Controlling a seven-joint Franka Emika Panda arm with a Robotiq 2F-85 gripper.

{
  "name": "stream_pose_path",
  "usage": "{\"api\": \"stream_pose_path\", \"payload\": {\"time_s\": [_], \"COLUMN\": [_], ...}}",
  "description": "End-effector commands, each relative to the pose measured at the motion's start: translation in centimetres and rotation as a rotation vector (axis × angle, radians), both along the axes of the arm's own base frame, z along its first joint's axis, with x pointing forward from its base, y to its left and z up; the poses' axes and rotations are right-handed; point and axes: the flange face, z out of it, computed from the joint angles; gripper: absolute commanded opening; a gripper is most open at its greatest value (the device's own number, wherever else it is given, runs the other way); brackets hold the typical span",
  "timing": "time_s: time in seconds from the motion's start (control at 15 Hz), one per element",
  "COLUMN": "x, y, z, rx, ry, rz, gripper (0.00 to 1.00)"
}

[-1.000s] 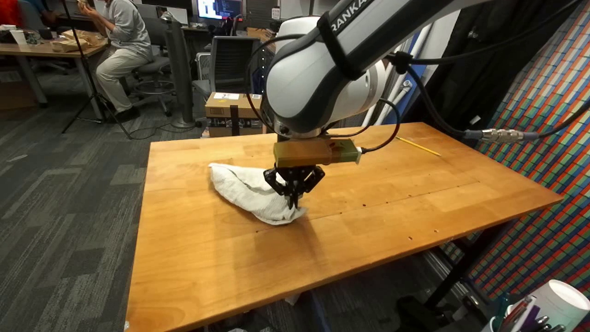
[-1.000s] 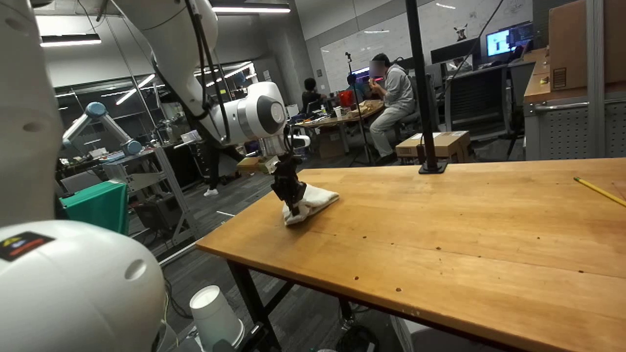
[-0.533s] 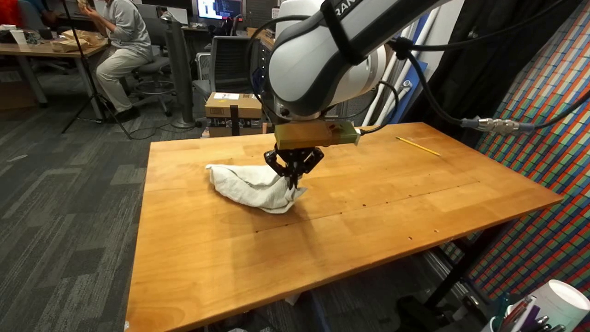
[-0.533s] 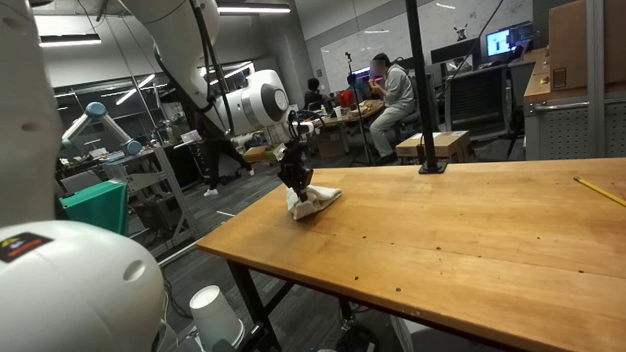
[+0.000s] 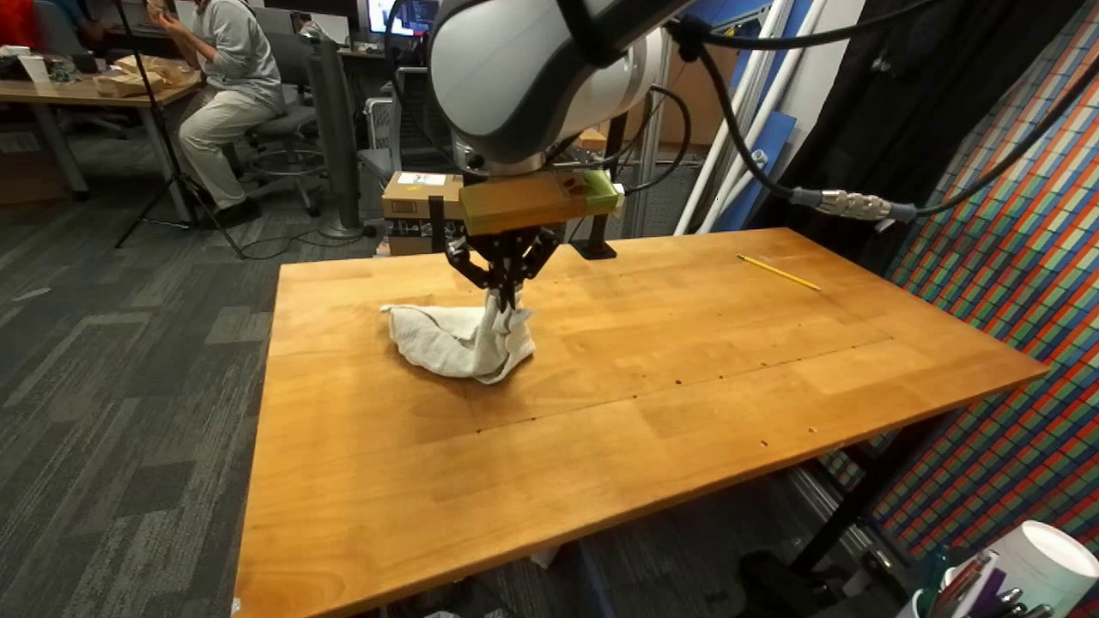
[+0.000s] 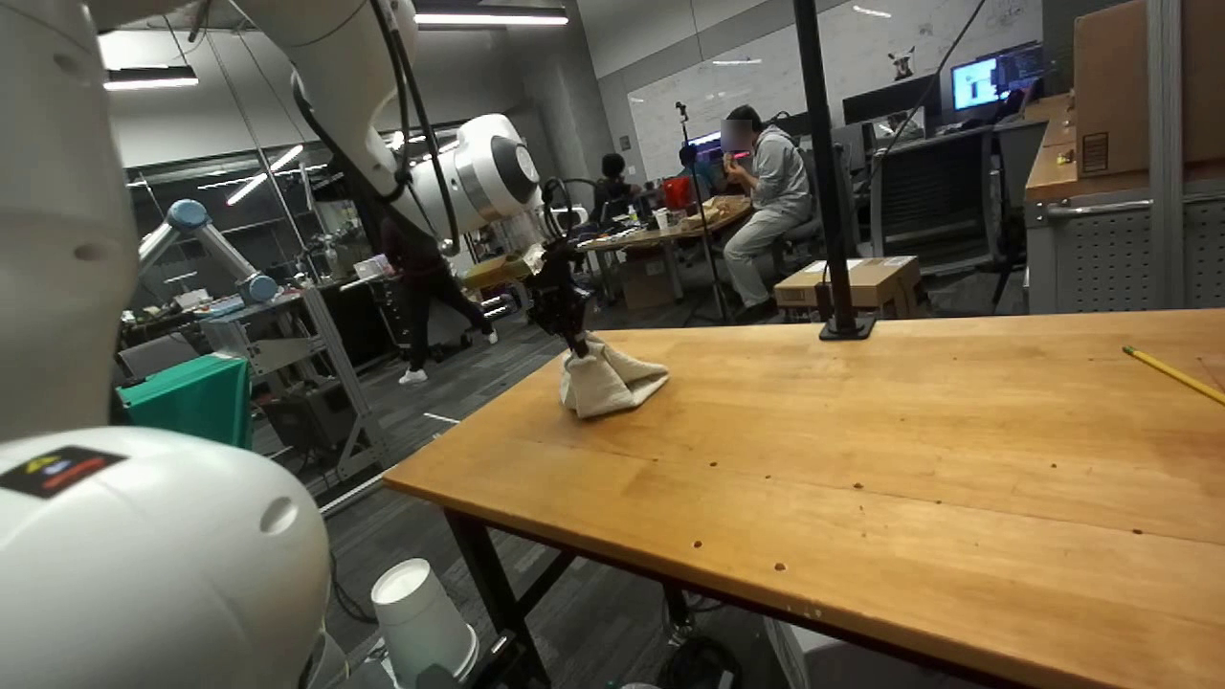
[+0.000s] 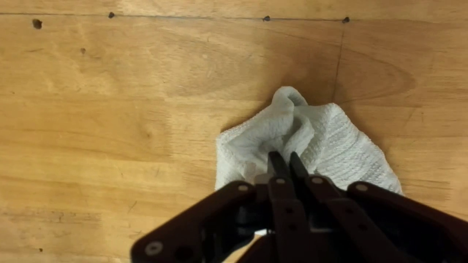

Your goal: Fold up the cloth

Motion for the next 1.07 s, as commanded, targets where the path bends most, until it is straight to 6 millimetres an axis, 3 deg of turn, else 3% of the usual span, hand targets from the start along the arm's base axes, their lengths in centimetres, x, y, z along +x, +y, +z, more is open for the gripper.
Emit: {"api": "stream_pose_path", "payload": {"time_s": [0.0, 0.33, 0.6, 1.0], "x": [1.4, 1.9, 1.8, 2.7], "y": [3.3, 7.2, 9.8, 11.7], "z": [0.0, -1.4, -1.4, 2.3], "rx": [-0.05, -0.097, -0.128, -0.148], "ry": [0.008, 0.05, 0.08, 0.065], "rz": [0.04, 0.11, 0.151, 0.161], "gripper": [0.03, 0.03, 0.03, 0.03]}}
